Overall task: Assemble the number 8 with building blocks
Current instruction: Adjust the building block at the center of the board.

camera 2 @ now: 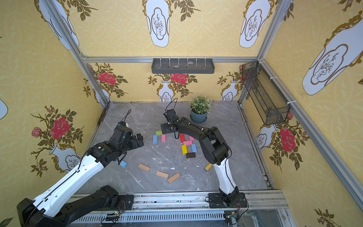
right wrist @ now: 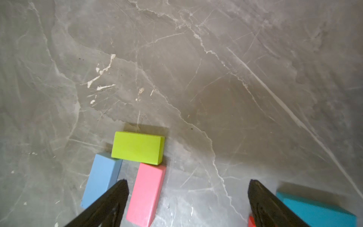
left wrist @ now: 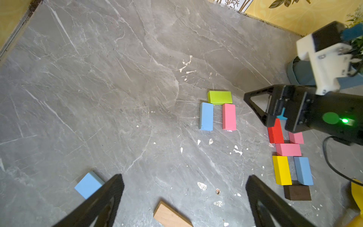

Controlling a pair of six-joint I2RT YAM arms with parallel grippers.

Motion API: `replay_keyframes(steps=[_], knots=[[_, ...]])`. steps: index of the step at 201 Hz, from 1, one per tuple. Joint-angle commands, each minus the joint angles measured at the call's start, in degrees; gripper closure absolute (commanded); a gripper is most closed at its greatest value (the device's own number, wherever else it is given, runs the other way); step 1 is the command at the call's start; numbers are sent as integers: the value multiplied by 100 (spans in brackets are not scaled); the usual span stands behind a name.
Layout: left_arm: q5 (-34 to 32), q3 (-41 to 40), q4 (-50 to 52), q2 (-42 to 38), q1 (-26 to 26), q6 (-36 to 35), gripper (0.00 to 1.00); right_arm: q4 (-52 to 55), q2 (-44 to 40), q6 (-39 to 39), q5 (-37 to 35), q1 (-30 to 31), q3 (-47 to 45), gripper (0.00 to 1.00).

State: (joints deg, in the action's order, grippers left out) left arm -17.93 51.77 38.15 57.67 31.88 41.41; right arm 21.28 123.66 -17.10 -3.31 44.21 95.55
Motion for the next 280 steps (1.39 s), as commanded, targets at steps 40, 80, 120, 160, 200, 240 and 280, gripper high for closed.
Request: replay_keyframes(steps=[40,80,120,160,200,240,280], knots=[[61,-122,-73,8,-15,-83,0,511,901,268,-302,-8,1030,2],[121,-154,-115,59,-15,-75,0,494,1102,267,-315,-35,1248,2],[140,-171,-125,69,-15,-69,0,418,1204,287,-249,-50,1372,2],[145,-200,-141,95,-15,-63,0,487,1370,321,-344,-52,1515,2],[159,-211,-168,152,-15,-63,0,506,1431,349,-363,-52,1555,2],[178,-211,-194,218,-14,-78,0,516,1453,370,-355,-39,1564,2],[180,-228,-221,251,-15,-80,0,471,1394,409,-346,-9,1432,2]])
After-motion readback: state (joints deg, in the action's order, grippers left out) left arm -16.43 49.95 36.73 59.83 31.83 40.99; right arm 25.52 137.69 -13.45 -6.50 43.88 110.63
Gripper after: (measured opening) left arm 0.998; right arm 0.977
